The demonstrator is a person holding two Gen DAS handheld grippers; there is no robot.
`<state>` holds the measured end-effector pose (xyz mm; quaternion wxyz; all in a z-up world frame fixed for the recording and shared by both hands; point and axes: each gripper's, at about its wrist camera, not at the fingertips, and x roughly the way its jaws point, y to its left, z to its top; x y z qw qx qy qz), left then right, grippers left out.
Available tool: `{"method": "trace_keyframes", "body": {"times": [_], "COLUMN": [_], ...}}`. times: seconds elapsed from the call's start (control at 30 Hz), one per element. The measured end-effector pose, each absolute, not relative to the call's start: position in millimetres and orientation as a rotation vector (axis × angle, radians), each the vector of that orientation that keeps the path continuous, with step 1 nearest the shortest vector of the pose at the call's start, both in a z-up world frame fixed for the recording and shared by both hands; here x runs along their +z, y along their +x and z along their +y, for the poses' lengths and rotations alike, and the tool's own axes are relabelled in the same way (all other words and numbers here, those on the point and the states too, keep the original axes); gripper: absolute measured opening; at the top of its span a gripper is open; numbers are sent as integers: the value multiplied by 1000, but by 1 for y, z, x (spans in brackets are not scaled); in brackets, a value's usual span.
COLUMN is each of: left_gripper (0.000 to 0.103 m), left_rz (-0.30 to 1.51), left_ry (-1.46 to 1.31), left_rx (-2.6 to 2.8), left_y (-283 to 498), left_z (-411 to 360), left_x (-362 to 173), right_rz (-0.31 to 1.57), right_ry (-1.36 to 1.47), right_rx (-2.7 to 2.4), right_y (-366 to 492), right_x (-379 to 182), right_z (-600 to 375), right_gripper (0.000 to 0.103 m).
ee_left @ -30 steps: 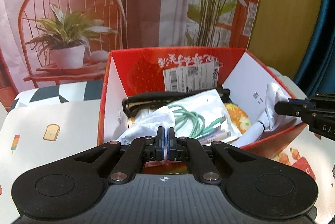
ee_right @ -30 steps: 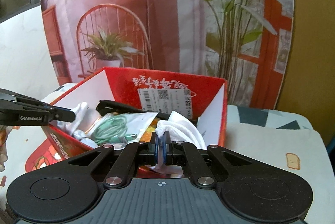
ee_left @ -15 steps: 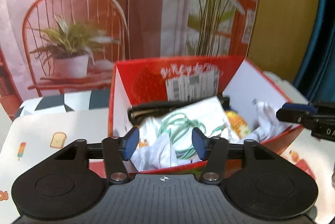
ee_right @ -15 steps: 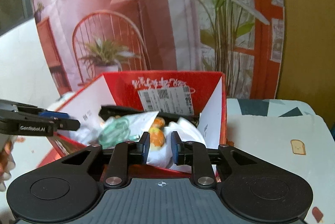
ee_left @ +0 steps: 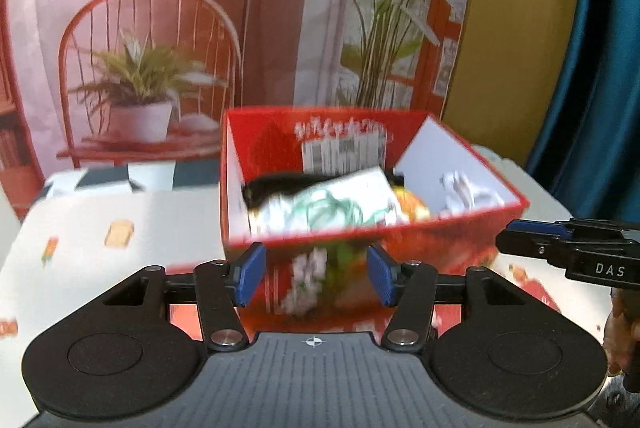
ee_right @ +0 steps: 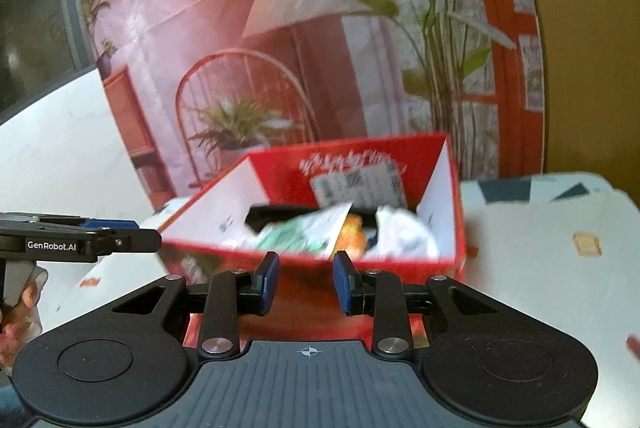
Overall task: Organize soft objects
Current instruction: 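Open both tools and withdraw from the red box, then close the right tool on the black glove while the left tool reaches the green tassel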
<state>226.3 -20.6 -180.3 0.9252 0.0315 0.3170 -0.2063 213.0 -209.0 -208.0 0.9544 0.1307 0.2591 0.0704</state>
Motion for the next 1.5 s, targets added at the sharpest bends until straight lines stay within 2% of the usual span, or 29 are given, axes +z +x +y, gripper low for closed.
{"method": "trace_keyframes", "body": {"times": [0.4,0.57,0.9,0.93,1.0,1.07,1.13,1.5], "left_gripper": [57,56,56,55,51,48,48,50], "left_rz": [843,924,942,930,902,884,871,857], "left_ry": [-57,-129,-68,-61,-54,-34,-28,-17], "left_rx": [-435,-426,-415,-413,-409,-372,-334,-133], "left_y": [189,185,213,215,219,225,231,251], "left_z": [-12,-1,-21,-23,-24,-25,-23,16], "left_x": [-242,-260,-270,-270,-269,-270,-269,-265], "right_rz": [774,821,846,847,857,856,851,816], "right_ry": [251,227,146,140,138,138,125,193], "right_rx": [174,198,200,202,217,235,240,118], "right_y": [186,180,188,188,189,188,189,188], "right_x": [-275,-284,-293,-294,-296,-296,-295,-297], "right_z": [-181,-169,-158,-158,-157,-156,-154,-178], "right_gripper": [32,51,52,51,42,28,18,13]}}
